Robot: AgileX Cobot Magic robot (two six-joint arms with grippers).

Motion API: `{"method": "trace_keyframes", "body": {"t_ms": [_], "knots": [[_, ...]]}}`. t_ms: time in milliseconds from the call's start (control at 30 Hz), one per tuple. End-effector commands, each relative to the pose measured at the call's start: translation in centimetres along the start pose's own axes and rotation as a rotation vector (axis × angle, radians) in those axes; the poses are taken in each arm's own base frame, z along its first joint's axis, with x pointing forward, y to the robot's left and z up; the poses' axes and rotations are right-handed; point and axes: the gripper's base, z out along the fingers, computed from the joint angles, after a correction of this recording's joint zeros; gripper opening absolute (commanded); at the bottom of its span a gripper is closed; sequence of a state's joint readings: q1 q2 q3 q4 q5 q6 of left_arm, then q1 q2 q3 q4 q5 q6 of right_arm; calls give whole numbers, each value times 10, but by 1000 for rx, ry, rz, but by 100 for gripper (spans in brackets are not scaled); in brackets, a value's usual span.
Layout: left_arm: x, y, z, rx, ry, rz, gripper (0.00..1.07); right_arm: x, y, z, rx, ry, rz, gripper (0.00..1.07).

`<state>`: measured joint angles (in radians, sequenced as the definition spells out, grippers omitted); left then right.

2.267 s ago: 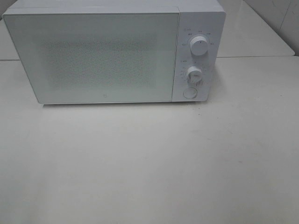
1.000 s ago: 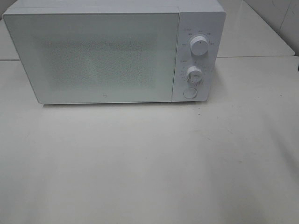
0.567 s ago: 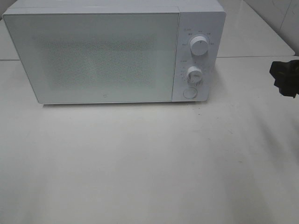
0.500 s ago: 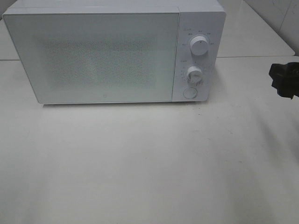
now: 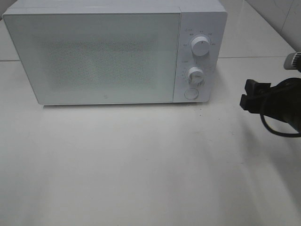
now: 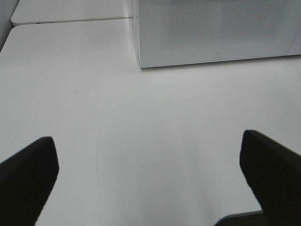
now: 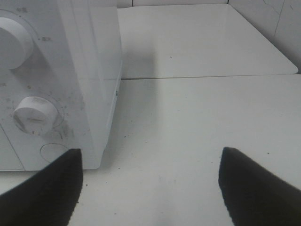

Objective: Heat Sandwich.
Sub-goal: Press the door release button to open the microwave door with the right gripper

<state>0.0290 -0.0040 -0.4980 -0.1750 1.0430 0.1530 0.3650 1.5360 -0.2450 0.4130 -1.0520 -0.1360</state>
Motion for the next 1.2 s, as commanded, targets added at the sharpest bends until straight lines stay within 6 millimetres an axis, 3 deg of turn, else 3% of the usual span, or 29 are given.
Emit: {"method": "trace_keyframes", "body": {"t_ms": [33,267,667,1067,1200], "knots": [[1,-1,-3,-5,-36,-4,104,4,12,0,-3,-29,-19,76],[1,-1,-3,-5,-36,-4,104,18,44,-3,-34,-15,-23,76],[1,-1,-3,-5,-36,-4,104,21,87,3,-98,-5,-29,76],[1,-1,-3,-5,-36,-4,104,21,89,4,-92,13,-2,76],[1,-1,-3,-5,-36,-4,104,21,89,4,-91,17,80,76]]}}
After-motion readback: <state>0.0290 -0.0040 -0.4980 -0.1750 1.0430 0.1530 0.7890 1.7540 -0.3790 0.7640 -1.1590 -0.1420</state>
